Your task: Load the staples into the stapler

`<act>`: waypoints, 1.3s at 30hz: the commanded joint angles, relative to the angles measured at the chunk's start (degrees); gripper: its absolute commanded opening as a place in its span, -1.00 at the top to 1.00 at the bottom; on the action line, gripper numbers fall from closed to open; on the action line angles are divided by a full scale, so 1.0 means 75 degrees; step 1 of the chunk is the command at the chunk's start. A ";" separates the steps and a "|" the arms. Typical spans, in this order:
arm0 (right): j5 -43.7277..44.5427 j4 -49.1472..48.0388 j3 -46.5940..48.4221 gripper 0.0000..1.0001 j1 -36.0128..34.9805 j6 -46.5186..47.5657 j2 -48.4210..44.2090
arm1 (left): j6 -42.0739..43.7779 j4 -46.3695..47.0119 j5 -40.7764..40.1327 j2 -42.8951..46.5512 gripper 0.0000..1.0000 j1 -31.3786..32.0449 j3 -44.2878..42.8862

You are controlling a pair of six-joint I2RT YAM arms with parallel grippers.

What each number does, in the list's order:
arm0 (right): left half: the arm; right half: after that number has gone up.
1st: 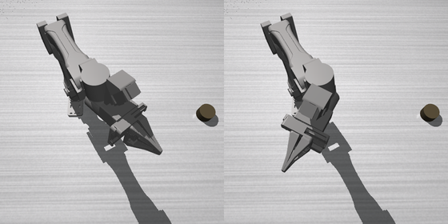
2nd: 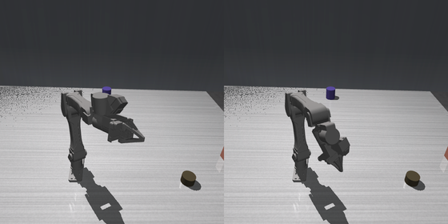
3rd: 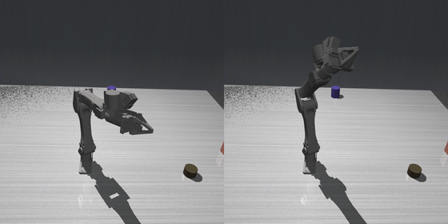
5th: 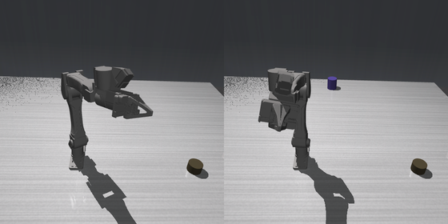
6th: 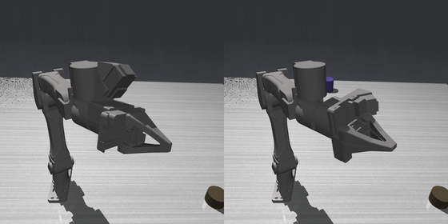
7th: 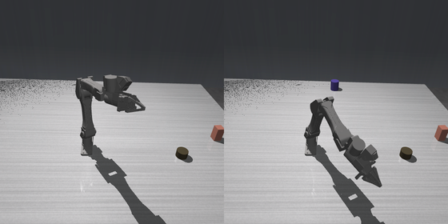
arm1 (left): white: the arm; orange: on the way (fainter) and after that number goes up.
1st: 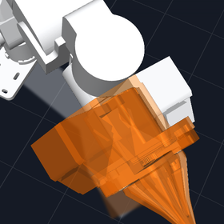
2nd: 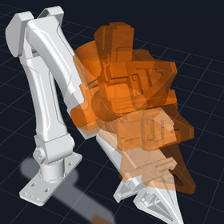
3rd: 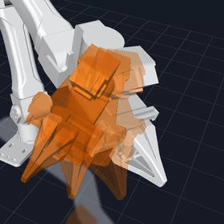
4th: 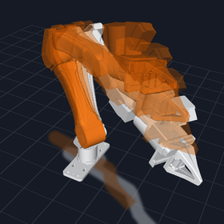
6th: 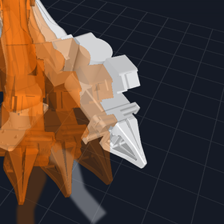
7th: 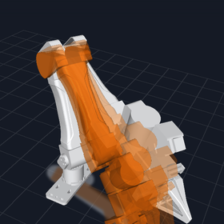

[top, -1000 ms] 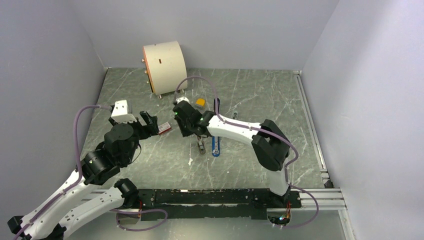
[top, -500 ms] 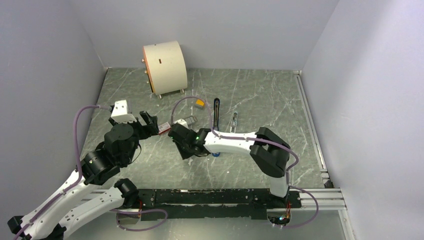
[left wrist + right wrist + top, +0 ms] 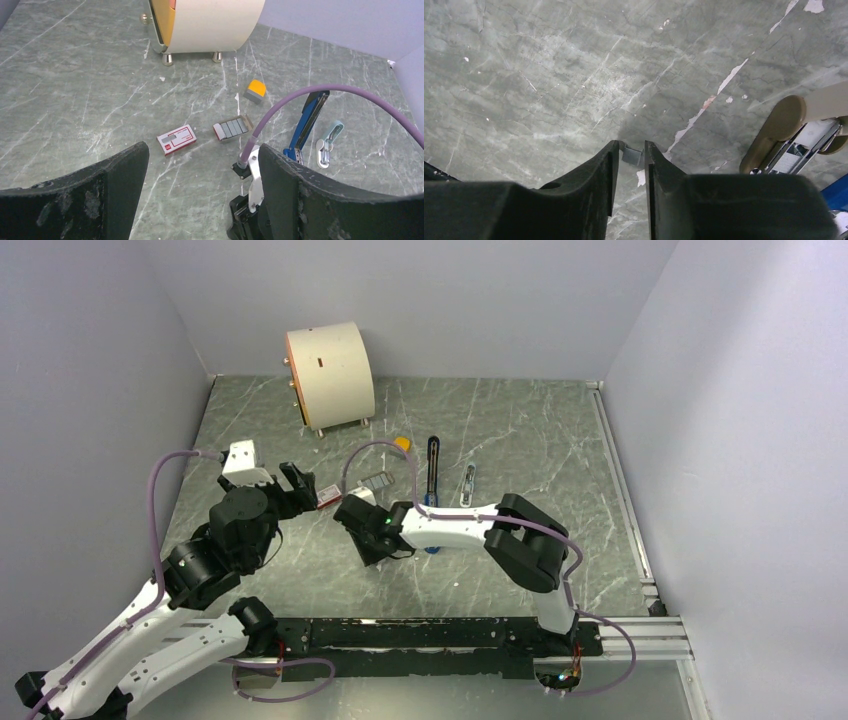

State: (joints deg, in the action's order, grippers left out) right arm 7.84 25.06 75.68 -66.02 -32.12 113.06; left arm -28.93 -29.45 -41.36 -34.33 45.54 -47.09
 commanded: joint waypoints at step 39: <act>0.0338 0.1754 0.1359 0.42 -0.0083 -0.0372 0.0969 | -0.0069 -0.0022 -0.0022 0.0065 -0.70 -0.0037 -0.0167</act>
State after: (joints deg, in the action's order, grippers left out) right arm 9.82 36.73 85.25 -66.24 -34.28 118.34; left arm -28.97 -29.65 -41.34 -34.02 45.54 -47.09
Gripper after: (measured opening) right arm 0.280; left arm 0.851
